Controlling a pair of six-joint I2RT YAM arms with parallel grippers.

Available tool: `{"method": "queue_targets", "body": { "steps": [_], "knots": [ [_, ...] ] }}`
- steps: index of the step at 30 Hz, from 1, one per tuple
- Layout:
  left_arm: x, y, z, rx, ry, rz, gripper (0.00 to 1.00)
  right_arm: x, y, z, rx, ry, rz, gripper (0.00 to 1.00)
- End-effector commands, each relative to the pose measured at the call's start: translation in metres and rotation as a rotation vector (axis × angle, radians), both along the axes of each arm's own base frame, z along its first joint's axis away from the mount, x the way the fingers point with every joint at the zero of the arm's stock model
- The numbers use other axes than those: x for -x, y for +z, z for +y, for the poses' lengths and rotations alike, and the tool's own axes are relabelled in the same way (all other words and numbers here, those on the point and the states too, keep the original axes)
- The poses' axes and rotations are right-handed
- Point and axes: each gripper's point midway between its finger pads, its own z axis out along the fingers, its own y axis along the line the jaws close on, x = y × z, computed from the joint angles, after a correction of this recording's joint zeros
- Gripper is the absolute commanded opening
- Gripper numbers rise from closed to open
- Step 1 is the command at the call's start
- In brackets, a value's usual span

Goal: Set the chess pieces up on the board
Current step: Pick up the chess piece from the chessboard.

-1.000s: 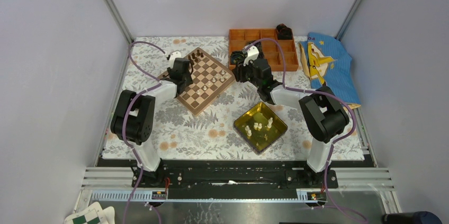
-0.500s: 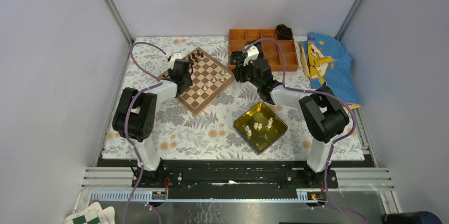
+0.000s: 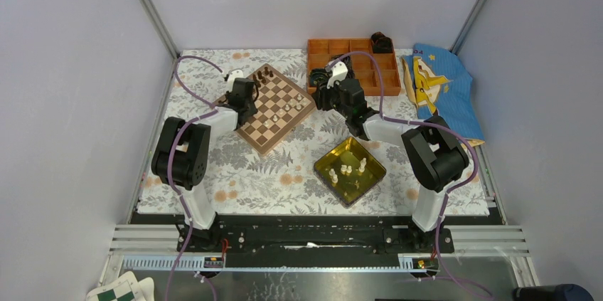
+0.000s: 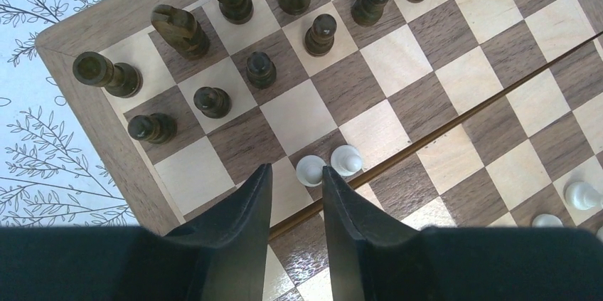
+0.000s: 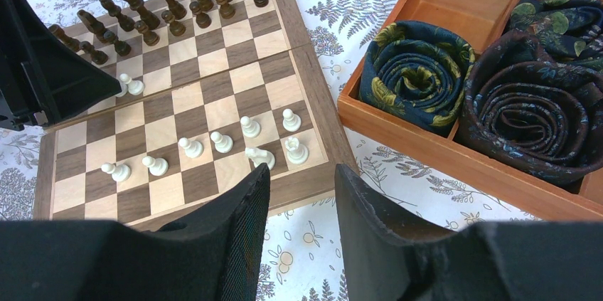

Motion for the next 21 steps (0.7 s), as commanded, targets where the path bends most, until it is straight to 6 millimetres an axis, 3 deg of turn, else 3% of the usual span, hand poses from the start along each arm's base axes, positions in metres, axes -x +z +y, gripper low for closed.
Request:
{"method": "queue_targets", "body": {
  "steps": [1,21],
  "knots": [
    [-0.0207,0.0183,0.0011,0.015,0.014,-0.087,0.36,-0.0116,0.025,0.0012,-0.038,-0.009,-0.057,0.46],
    [-0.0229,0.0231,0.0019,0.021,0.023,-0.107,0.28,-0.0109,0.0244,0.0007,-0.037,-0.01,-0.055,0.46]
  ]
}}
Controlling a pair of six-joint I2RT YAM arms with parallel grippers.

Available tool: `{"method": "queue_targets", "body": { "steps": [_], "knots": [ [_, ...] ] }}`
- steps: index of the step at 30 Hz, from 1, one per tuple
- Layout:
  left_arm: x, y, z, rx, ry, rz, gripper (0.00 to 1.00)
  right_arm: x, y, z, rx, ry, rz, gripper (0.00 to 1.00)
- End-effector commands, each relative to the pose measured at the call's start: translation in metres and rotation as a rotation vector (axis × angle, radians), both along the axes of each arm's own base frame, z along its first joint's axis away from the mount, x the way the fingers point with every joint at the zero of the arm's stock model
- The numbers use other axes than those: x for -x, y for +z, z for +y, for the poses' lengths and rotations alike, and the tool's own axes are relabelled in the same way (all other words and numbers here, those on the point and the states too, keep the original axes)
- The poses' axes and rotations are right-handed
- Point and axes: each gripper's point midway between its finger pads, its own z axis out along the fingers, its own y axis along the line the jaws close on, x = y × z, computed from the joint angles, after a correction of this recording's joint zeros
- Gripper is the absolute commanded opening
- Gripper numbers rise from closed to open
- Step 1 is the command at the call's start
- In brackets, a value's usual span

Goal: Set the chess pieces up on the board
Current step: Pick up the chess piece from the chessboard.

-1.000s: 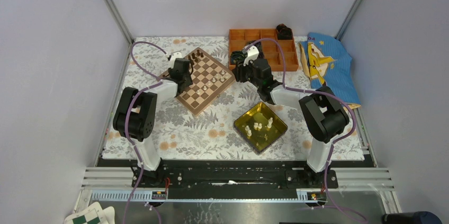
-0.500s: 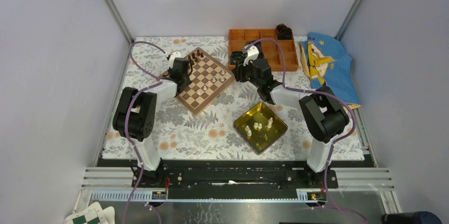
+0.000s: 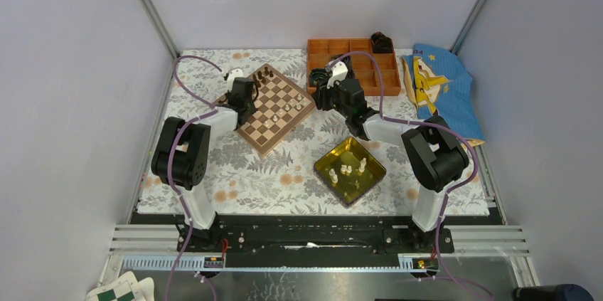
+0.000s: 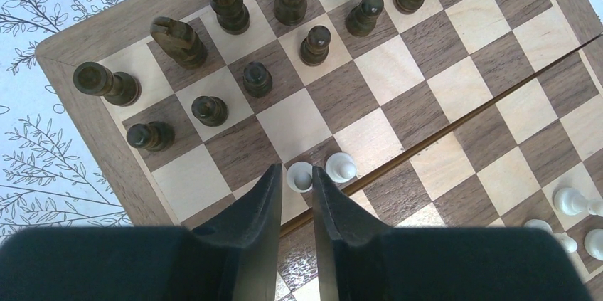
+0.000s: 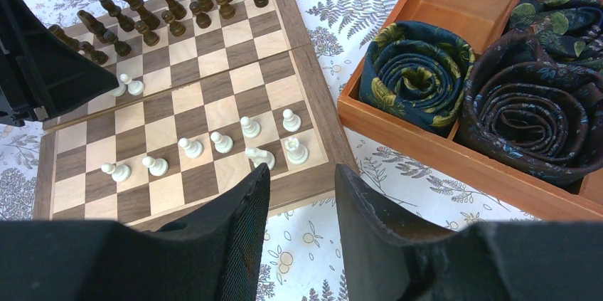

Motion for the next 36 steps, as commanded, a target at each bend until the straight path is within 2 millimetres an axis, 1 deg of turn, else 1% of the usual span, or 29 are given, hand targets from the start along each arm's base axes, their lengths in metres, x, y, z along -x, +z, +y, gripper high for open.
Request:
{"method": "queue_targets", "body": {
  "steps": [1,13,23,28,31,36],
  "knots": [
    [-0.019,0.02,0.002,0.014,0.021,-0.086,0.27,-0.01,0.024,0.001,-0.037,-0.009,-0.054,0.46],
    [-0.017,0.023,0.004,0.014,0.034,-0.097,0.14,-0.01,0.024,0.0,-0.035,-0.011,-0.055,0.46],
    [-0.01,0.028,0.009,0.021,0.071,-0.105,0.06,-0.01,0.027,0.0,-0.039,-0.01,-0.057,0.46],
    [-0.002,0.032,0.011,0.027,0.098,-0.103,0.02,-0.01,0.03,0.0,-0.041,-0.01,-0.06,0.46],
    [0.005,0.035,0.008,0.033,0.112,-0.101,0.0,-0.01,0.032,0.0,-0.044,-0.011,-0.062,0.46],
    [0.021,0.032,-0.007,0.024,0.105,-0.081,0.0,-0.01,0.036,0.0,-0.048,-0.012,-0.065,0.46]
  ]
}}
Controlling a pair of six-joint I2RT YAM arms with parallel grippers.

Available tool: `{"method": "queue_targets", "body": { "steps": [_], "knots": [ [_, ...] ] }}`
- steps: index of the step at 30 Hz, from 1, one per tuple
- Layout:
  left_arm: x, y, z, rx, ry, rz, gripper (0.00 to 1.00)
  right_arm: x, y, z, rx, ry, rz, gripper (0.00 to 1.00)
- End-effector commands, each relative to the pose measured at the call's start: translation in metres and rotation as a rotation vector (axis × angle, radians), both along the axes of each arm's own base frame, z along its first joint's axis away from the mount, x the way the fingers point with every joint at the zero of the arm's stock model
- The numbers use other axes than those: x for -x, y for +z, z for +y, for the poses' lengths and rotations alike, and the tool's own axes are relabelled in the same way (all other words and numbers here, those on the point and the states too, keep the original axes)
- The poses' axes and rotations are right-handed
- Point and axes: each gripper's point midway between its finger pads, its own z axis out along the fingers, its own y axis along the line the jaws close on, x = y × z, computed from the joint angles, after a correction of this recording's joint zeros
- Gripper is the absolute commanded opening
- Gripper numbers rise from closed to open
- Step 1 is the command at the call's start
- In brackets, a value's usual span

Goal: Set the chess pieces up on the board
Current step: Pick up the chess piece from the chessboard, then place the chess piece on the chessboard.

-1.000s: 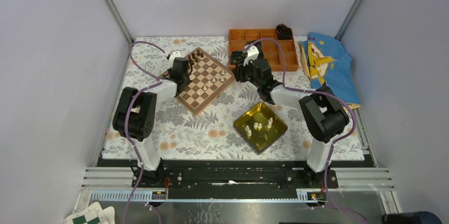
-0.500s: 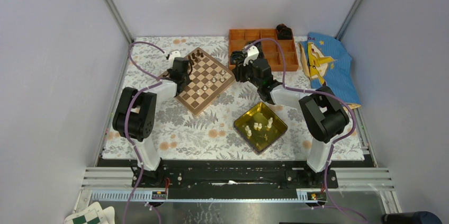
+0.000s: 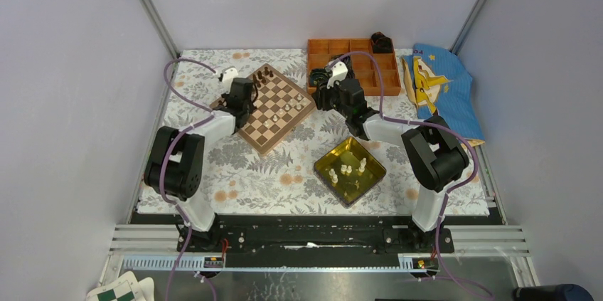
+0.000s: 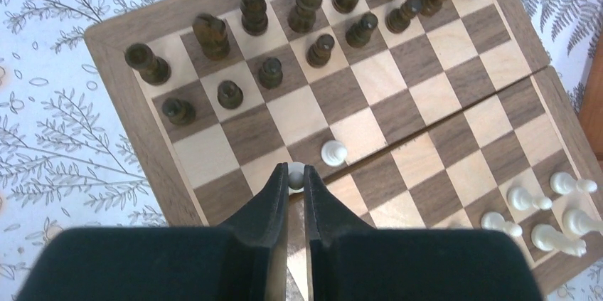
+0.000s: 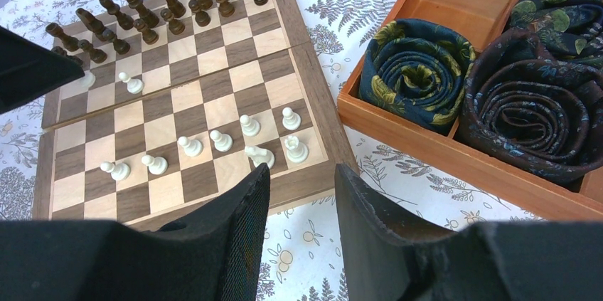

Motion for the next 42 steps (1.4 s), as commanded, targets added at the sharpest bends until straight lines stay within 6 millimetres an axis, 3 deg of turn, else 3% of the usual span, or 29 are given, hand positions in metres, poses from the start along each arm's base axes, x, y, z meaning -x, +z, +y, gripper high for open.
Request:
{"method": "queue_targets", "body": {
  "steps": [1,10,22,42],
  "knots": [
    [0.016,0.004,-0.009,-0.012,0.026,-0.004,0.0,-0.01,0.037,0.0,-0.049,-0.012,-0.067,0.46],
    [0.043,0.002,-0.037,-0.002,-0.018,-0.001,0.0,-0.012,0.033,-0.001,-0.037,-0.022,-0.058,0.46],
    [0.057,-0.009,-0.064,-0.011,-0.073,0.02,0.0,-0.014,0.028,-0.005,-0.034,-0.034,-0.049,0.46],
    [0.078,-0.019,-0.059,-0.04,-0.052,0.046,0.0,-0.014,0.026,-0.008,-0.042,-0.032,-0.041,0.5]
  ]
}}
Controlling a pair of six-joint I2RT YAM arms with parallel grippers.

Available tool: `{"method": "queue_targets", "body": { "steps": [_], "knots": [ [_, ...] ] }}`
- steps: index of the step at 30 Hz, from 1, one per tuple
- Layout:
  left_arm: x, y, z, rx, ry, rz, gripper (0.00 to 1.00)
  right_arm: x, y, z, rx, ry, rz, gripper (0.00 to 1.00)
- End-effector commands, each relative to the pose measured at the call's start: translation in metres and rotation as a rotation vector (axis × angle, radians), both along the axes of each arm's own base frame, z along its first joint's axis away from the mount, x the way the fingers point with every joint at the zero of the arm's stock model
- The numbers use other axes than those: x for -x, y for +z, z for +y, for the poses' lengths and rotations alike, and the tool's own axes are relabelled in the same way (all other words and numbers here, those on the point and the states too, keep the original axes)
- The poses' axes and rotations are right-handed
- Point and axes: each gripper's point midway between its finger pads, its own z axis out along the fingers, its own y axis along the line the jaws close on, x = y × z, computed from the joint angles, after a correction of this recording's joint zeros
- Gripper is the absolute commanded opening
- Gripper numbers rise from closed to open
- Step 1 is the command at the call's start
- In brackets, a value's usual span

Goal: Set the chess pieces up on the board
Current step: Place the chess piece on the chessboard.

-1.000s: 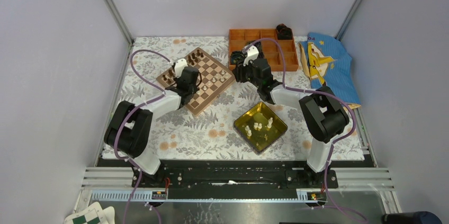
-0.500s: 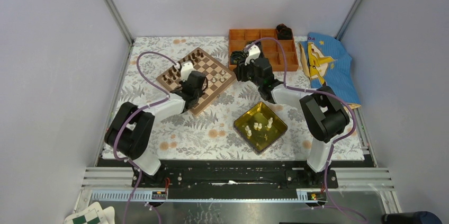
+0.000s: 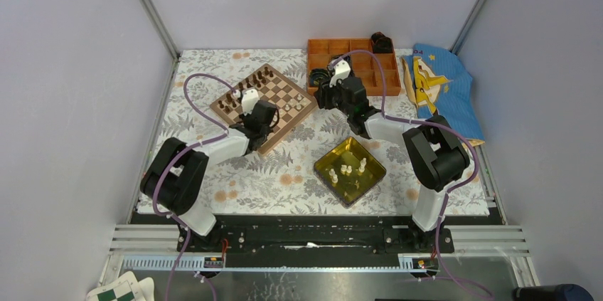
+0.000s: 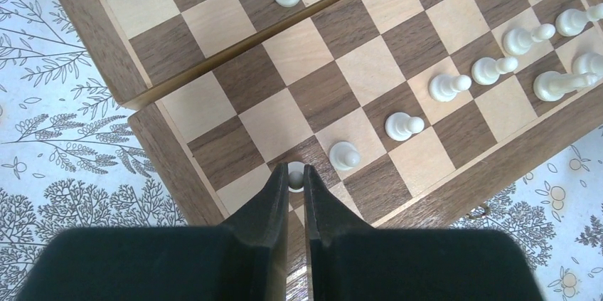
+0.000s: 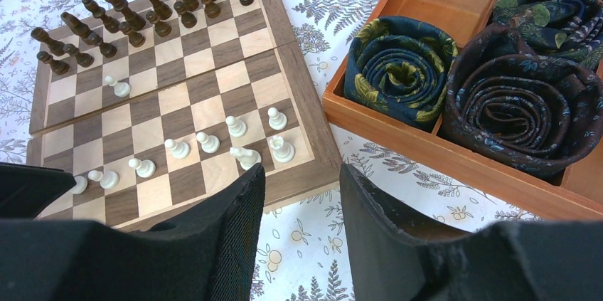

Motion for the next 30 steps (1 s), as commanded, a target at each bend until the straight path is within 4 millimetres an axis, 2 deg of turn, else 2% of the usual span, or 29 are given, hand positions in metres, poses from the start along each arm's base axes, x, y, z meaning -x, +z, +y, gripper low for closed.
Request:
{"method": "queue_targets", "body": {
  "steps": [1,13,21,25,27,30],
  "knots": [
    [0.0034,0.0076,0.0053,-0.008,0.031,-0.027,0.0,-0.0087,0.0274,0.0014,-0.044,-0.01,-0.054,0.5],
    [0.0056,0.0045,0.0007,-0.008,0.024,-0.018,0.02,-0.0072,0.0273,-0.0002,-0.045,-0.012,-0.054,0.5],
    [0.0076,0.0022,0.0023,-0.023,0.034,-0.008,0.07,-0.0062,0.0256,-0.0004,-0.045,-0.01,-0.05,0.51],
    [0.0077,0.0018,0.0042,-0.032,0.042,-0.004,0.14,-0.0062,0.0269,-0.0003,-0.047,-0.01,-0.052,0.51],
    [0.0075,0.0014,0.0045,-0.034,0.045,-0.004,0.22,-0.0061,0.0267,0.0001,-0.046,-0.009,-0.052,0.51],
    [0.0068,0.0011,0.0043,-0.036,0.044,-0.003,0.24,-0.0064,0.0261,-0.0008,-0.046,-0.011,-0.051,0.51]
  ]
}}
